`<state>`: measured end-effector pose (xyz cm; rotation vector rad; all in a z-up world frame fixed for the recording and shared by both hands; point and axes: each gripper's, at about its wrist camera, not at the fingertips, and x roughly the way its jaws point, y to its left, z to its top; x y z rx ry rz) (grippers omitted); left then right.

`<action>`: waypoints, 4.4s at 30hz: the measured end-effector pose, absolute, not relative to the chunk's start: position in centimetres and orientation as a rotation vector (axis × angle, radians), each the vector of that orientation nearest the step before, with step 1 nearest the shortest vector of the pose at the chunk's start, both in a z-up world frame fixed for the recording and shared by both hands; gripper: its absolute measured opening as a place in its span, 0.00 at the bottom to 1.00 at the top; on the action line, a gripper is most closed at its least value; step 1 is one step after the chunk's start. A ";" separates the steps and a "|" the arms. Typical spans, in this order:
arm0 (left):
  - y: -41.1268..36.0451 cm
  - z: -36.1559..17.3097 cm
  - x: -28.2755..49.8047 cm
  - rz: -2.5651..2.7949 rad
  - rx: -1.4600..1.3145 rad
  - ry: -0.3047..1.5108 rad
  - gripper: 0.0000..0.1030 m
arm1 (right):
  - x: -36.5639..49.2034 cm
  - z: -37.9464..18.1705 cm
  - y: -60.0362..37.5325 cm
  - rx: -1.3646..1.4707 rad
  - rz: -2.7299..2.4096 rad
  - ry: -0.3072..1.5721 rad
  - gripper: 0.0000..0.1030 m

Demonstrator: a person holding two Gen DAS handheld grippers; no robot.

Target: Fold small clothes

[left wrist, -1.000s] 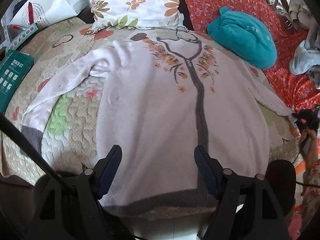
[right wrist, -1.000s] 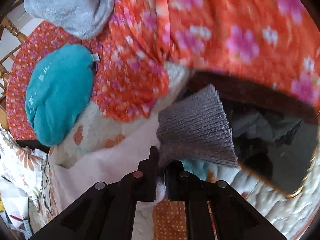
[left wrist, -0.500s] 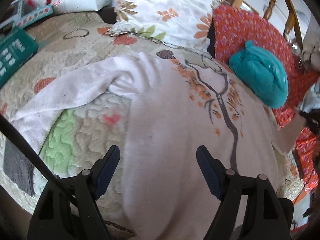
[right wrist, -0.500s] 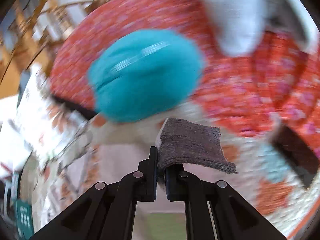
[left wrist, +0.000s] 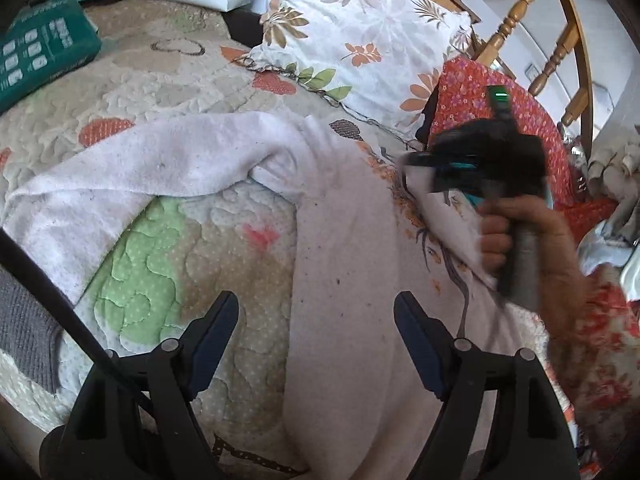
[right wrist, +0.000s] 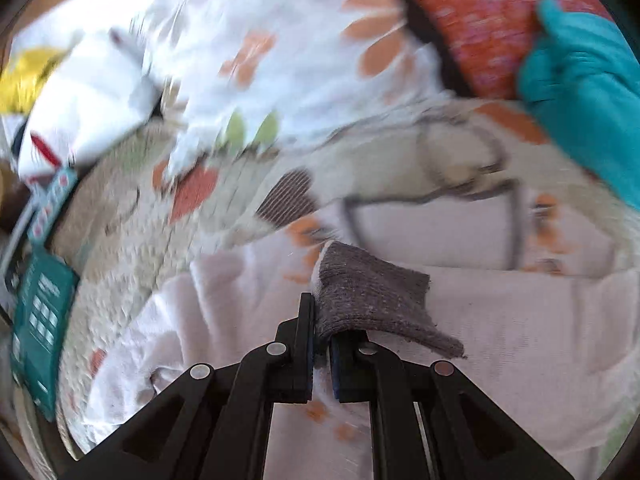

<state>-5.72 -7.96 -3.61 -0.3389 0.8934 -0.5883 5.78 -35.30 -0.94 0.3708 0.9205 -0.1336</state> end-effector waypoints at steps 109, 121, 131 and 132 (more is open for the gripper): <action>-20.2 19.1 1.1 -0.673 -0.309 0.832 0.45 | -22.0 -5.1 -50.9 0.365 -0.520 0.826 0.81; -20.1 7.3 -4.6 -0.424 -0.122 0.909 0.71 | -23.1 -3.6 -50.1 0.406 -0.431 0.785 0.76; -14.2 -2.7 -7.5 -0.387 -0.235 0.933 0.71 | -14.6 0.7 -39.7 0.068 -0.161 0.817 0.72; -13.9 -2.9 -7.7 -0.396 -0.235 0.922 0.71 | -13.2 0.8 -38.4 -0.001 -0.148 0.823 0.72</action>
